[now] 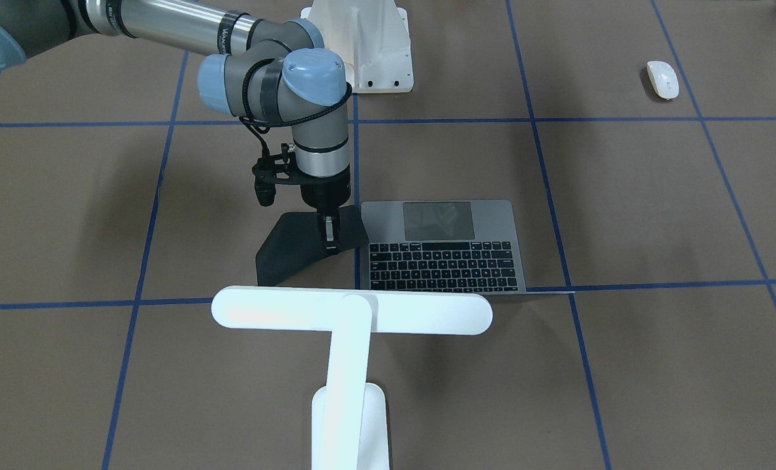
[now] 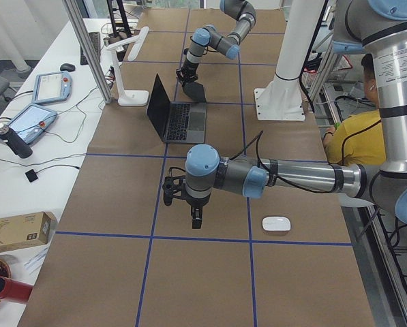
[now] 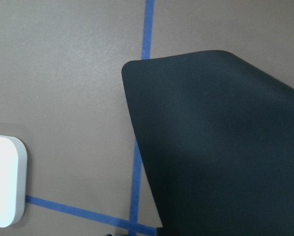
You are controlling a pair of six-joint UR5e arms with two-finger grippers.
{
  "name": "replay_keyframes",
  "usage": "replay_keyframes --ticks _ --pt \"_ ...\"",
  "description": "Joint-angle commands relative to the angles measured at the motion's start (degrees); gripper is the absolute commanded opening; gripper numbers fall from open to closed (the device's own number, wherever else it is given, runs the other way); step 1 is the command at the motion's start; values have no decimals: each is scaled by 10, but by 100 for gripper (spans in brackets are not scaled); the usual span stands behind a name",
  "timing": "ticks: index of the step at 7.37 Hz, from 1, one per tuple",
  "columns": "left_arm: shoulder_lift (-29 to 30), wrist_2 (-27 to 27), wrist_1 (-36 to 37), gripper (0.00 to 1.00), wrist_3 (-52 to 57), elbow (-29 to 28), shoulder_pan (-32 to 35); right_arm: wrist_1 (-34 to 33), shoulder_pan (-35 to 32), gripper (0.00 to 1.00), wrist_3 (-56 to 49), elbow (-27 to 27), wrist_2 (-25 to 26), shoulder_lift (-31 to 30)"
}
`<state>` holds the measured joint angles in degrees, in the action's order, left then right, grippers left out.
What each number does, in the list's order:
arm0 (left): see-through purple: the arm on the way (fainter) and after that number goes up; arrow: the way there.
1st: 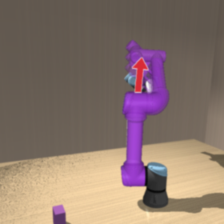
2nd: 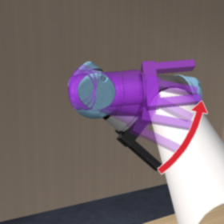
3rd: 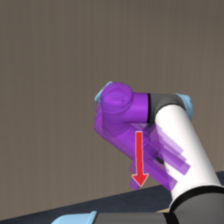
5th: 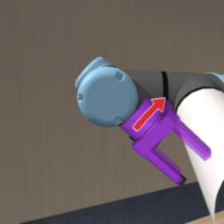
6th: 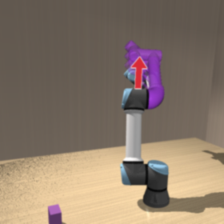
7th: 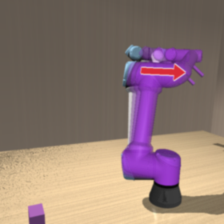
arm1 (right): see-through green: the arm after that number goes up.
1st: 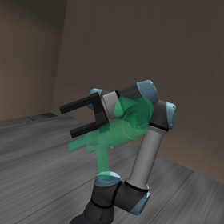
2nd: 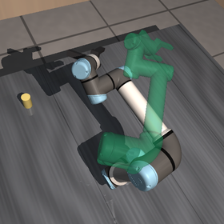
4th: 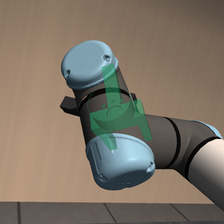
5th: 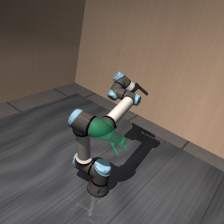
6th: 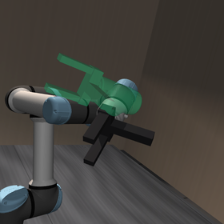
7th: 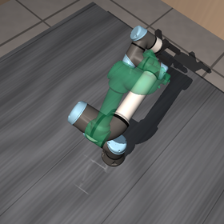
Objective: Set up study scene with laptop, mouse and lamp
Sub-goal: 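Lay the pad flat against the laptop side and open the right gripper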
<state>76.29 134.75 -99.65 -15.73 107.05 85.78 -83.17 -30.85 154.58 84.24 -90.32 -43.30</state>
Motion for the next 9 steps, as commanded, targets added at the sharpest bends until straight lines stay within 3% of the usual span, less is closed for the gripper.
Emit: replay_keyframes --ticks 1,2,3,4,7,9 --pt "0 1 1 100 0 -1 0 13 -8 0 2 -40 8 15" --pt "0 1 0 100 0 -1 0 29 -17 0 17 -50 7 15" --pt "0 1 1 100 0 -2 0 30 -18 30 21 -51 6 15" --pt "0 1 1 100 0 -2 0 29 -18 99 17 -51 6 14" --pt "2 1 1 100 -3 -1 0 26 -20 100 -81 -23 -1 3" --pt "2 2 -2 100 -2 6 0 15 -25 100 -228 55 -14 -61"
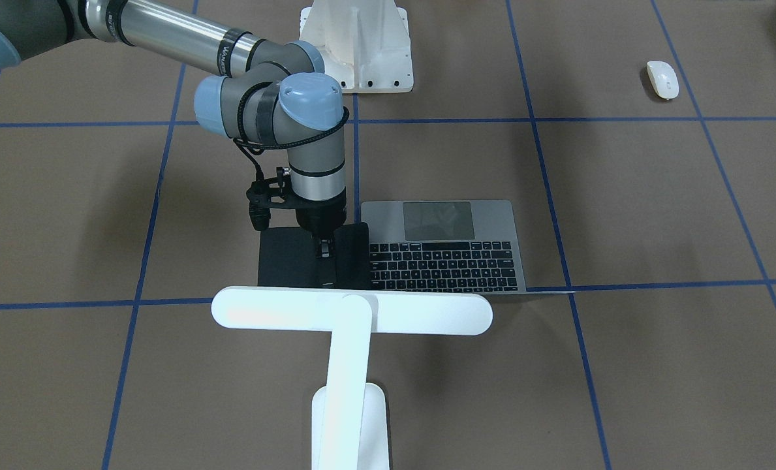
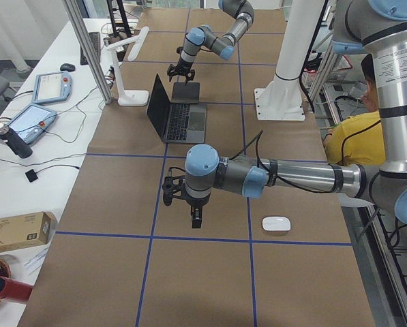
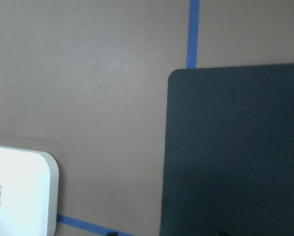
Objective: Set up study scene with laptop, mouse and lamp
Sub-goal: 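Withdraw the right gripper away from the mouse pad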
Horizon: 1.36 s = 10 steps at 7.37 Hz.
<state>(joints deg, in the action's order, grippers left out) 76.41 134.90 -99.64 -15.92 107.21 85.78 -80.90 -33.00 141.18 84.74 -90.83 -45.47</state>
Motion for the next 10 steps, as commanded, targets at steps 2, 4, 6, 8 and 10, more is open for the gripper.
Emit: replay_keyframes --ticks 2,4,6,8,10 --pt "22 0 1 100 0 4 -2 -72 -21 100 -280 163 -41 -115" --pt "17 7 -4 100 7 6 -1 -122 -83 100 -499 245 -134 -180" --pt "13 7 -6 100 7 10 -2 -131 -139 100 -646 328 -178 -305" --pt "-7 12 -28 100 0 47 -5 -127 -246 100 -888 364 -247 -426" --pt "-9 104 -37 100 -30 71 -13 -127 -404 100 -1201 341 -327 -525"
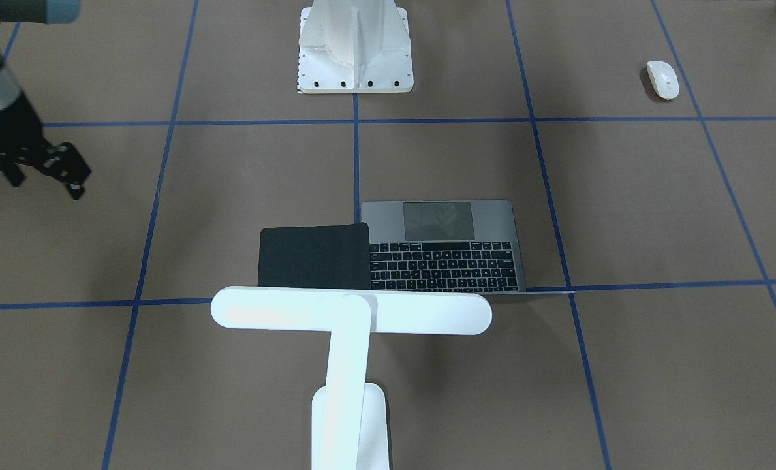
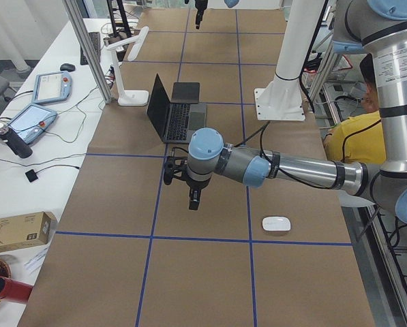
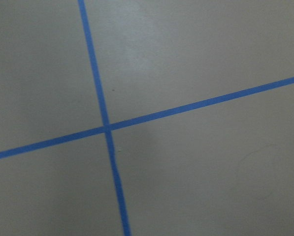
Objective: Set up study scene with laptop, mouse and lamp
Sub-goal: 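Withdraw the right gripper away from the mouse pad, then carry the white mouse toward the table with the left gripper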
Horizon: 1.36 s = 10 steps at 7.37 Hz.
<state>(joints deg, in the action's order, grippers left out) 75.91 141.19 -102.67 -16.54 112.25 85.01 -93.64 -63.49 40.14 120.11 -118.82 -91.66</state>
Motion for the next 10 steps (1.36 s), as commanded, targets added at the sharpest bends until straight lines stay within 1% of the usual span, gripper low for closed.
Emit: replay_keyframes --ticks 1,2,3,4,5,6,7,8,9,10 --pt "-23 29 -11 100 -36 36 -41 0 -163 100 -300 -37 -77 -94" --pt "-50 -54 -17 100 -54 59 -92 0 -217 100 -390 -60 -101 -117" --pt "-86 -108 -35 100 -80 70 -149 0 -238 100 -414 -68 -114 -129" --pt "-149 -119 -109 100 -115 69 -181 0 -239 100 -413 -71 -115 -132" --pt "-200 -126 -188 100 -171 68 -219 0 -239 100 -413 -73 -116 -132" --pt "-233 -164 -214 100 -215 67 -276 0 -239 100 -411 -72 -116 -132" --pt "-241 -185 -220 100 -255 58 -322 0 -239 100 -411 -72 -116 -132" --pt "-252 -186 -235 100 -267 33 -349 1 -239 100 -411 -73 -116 -132" --pt "-270 -185 -288 100 -275 8 -360 1 -239 100 -412 -73 -115 -133" --pt "-277 -184 -331 100 -302 -17 -375 1 -239 100 -412 -73 -114 -133"
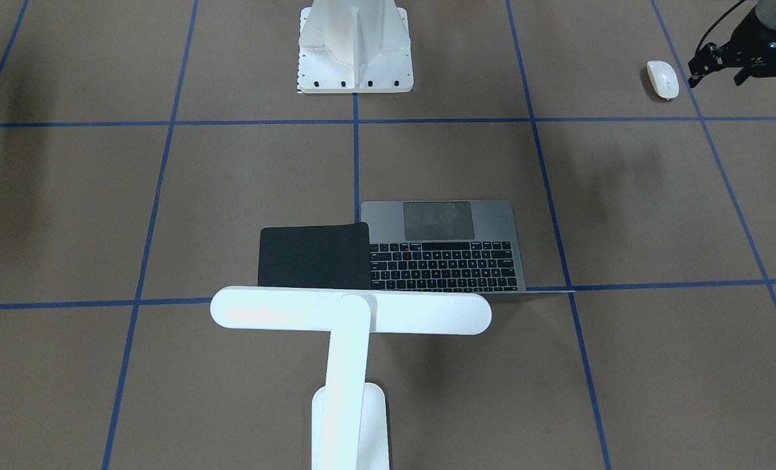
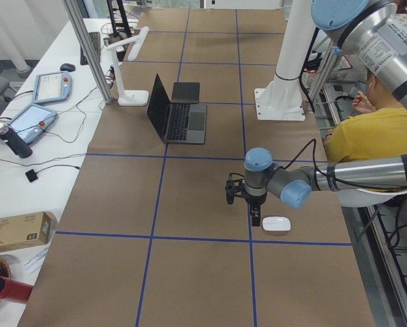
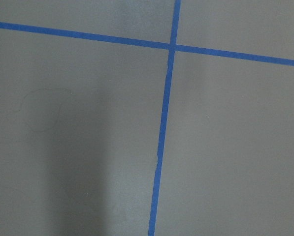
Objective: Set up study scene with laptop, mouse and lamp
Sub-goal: 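Carry the white mouse toward the table with the left gripper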
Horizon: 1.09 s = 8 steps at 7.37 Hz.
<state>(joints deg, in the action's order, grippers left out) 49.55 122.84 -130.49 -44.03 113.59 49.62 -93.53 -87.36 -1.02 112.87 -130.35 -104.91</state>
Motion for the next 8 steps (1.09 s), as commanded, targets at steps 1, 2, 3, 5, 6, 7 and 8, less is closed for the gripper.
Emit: replay_keyframes --ticks 1,2,3,5,6,7,8 --pt "-14 3 -107 100 -72 -59 -41 0 0 100 0 0 2 1" --pt "-13 5 -178 100 -115 -98 -57 0 0 100 0 0 2 0" --pt "-13 6 -227 100 -177 -112 -77 1 0 100 0 0 4 1" --pt "-9 -1 -252 100 -263 -113 -147 0 0 100 0 0 5 1" --pt "-9 -1 -253 100 -265 -117 -159 1 0 100 0 0 5 1" --pt "-9 -2 -253 100 -265 -122 -177 1 0 100 0 0 5 1" --pt "-8 -12 -253 100 -265 -126 -194 1 0 100 0 1 5 1"
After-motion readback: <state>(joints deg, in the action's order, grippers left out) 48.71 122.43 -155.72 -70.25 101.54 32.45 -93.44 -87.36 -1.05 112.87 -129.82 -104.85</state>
